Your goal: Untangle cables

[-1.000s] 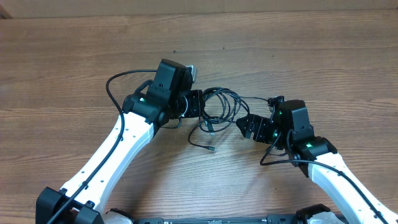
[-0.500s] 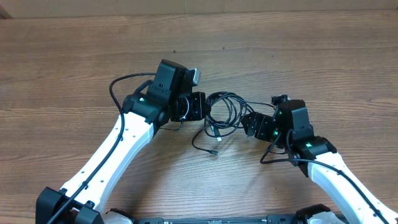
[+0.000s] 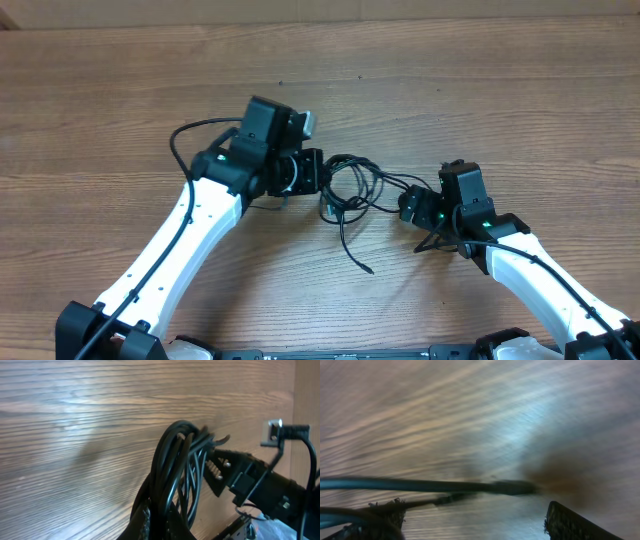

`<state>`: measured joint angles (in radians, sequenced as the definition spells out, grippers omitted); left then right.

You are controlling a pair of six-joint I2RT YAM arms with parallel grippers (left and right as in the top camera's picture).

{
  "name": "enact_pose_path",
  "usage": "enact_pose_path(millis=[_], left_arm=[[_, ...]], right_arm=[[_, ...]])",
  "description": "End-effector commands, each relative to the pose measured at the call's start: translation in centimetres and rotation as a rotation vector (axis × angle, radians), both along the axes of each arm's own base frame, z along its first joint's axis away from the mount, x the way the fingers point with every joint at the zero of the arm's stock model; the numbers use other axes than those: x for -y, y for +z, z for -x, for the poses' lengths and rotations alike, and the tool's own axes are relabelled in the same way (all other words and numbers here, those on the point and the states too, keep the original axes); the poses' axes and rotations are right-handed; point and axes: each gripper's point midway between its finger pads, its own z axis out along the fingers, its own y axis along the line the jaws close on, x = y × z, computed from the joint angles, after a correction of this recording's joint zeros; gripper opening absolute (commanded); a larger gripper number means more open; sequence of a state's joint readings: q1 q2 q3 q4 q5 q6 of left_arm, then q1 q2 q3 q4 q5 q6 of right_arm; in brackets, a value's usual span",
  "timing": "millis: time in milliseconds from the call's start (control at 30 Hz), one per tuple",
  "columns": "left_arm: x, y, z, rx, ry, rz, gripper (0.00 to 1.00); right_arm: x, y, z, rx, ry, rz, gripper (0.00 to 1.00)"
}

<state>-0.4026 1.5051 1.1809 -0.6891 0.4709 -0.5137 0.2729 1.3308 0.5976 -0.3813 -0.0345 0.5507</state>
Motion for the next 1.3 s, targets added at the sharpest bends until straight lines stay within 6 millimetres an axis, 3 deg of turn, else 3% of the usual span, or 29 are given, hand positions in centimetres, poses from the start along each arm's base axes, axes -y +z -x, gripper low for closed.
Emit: enact_pose_path(millis=[0,233,367,467,733,800,967,1267], left_arm=[[-4.0,0.8,-2.1,0.031,0.110,-0.035,0.04],[-8.5,0.3,-3.1,-0.021,0.232,-0.041,0.04],[-9.6,0.2,-3.3,-0.030,0.260,-0.041,0.04],[-9.3,0.3,-3.2,-0.009,0.214,-0.042,0.04],[-8.9,0.5,-2.9,0.159,-0.041,-0.117,0.04],[-8.9,0.3,-2.7,0.206,-0.124,-0.149,0.04],[-8.2,0.0,-1.7,0.270,-0.285,-0.198,0.04],[-5.6,-0.3,0.2,0.346,-0.503,-0.228,0.04]], right_arm=[[4.8,-0.9,0.4,-0.048,-0.233,0.117,0.88],[7.3,-1.4,1.4,-0.106,-0.359,0.107,0.88],[7.1,-1.4,1.4,-0.110,-0.359,0.092,0.88],[6.1,-1.4,1.2,-0.114,-0.335,0.042,0.91],[2.2,-0.3,0.0,-0.065,-0.113,-0.104,0.94],[-0.6,1.0,-0.5,-0.002,0.082,-0.199,0.96],[-5.1,3.9,-0.1,0.117,0.393,-0.370,1.00],[-8.5,6.7,1.3,0.262,0.691,-0.474,1.00]])
